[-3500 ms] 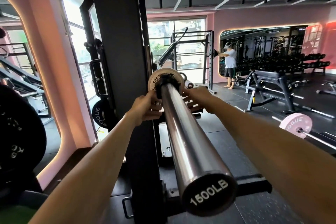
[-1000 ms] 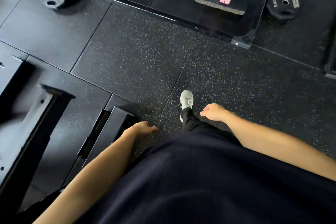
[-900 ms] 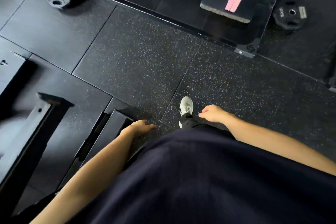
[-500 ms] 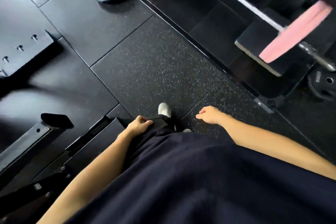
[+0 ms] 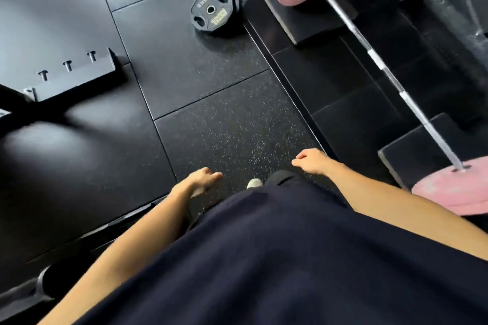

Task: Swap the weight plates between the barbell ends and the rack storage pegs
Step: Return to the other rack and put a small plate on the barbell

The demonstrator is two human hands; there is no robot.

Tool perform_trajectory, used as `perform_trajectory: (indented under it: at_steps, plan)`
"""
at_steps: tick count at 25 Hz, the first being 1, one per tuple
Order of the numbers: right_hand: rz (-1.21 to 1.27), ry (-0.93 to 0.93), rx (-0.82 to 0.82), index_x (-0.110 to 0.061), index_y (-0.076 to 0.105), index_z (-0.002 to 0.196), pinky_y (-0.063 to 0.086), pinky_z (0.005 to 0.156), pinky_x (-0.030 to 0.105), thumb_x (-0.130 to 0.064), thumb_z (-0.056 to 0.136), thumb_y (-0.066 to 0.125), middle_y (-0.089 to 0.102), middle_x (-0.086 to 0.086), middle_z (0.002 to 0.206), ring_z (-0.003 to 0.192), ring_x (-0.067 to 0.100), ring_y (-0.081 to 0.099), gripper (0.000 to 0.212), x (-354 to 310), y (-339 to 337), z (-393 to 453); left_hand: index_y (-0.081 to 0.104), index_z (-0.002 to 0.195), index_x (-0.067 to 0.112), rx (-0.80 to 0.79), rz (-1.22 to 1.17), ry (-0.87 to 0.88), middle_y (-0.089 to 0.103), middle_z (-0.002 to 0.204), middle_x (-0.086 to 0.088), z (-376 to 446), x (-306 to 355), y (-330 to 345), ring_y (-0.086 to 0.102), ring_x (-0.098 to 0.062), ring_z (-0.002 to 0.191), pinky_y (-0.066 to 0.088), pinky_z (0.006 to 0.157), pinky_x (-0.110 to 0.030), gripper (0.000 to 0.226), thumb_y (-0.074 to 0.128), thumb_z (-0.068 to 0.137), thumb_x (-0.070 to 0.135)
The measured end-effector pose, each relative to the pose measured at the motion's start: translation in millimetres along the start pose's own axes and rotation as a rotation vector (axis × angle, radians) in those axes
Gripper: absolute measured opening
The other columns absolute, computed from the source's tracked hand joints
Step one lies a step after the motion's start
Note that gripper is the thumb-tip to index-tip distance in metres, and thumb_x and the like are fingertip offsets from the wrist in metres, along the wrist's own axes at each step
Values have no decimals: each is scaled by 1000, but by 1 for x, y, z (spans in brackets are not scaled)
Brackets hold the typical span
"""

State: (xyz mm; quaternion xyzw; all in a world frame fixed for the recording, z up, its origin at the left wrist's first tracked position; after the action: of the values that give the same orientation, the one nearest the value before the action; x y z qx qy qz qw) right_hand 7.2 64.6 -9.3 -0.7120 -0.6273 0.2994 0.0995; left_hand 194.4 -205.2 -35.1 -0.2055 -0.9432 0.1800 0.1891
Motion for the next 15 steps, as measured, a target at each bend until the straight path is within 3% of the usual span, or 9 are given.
perform_trajectory:
  at_steps: [2, 4, 6, 11, 15]
  plan:
    - [-17, -12, -8, -20, 64, 119, 42, 101, 35, -41, 85, 63, 62, 3, 127, 117, 24, 55, 40, -29, -30, 27, 57, 101, 13, 24, -35, 1, 64, 101, -13, 18, 28, -38, 61, -27, 88, 42, 71, -32, 42, 49, 94, 54]
    - [-60, -17, -41, -20, 63, 120, 42, 102, 36, -40, 85, 63, 60, 3, 128, 118, 23, 54, 40, -57, -55, 56, 57, 115, 11, 30, -49, -26, 63, 118, -15, 36, 51, -68, 61, -32, 108, 48, 83, -36, 50, 48, 94, 55]
    - [-106, -34, -96, -19, 62, 120, 42, 101, 35, -39, 87, 62, 60, 4, 128, 117, 23, 54, 39, -86, -81, 94, 55, 123, 9, 5, -66, -56, 60, 126, -15, 59, 71, -96, 58, -33, 115, 48, 91, -39, 53, 47, 95, 53]
    - [-234, -106, -153, -16, 57, 130, 40, 103, 34, -39, 89, 60, 57, 5, 134, 123, 25, 52, 47, -172, -159, 190, 54, 124, 9, -4, -120, -150, 59, 127, -16, 113, 108, -171, 59, -30, 109, 46, 80, -34, 50, 47, 97, 51]
    - [-318, -181, -146, -13, 58, 128, 41, 100, 35, -37, 91, 60, 59, 8, 131, 116, 26, 55, 44, -264, -236, 257, 59, 98, 13, 87, -212, -168, 64, 101, -9, 144, 139, -250, 58, -23, 84, 42, 69, -31, 41, 47, 95, 52]
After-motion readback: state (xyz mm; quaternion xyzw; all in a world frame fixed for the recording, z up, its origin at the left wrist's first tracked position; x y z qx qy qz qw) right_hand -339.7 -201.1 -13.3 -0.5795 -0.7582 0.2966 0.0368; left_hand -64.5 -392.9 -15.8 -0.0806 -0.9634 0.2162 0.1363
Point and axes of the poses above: each hand's wrist, its own z-axis towards the middle knuckle, its own y-axis out of the palm, x = y × z, the point moved 4 cm from there along z, towards the middle knuckle
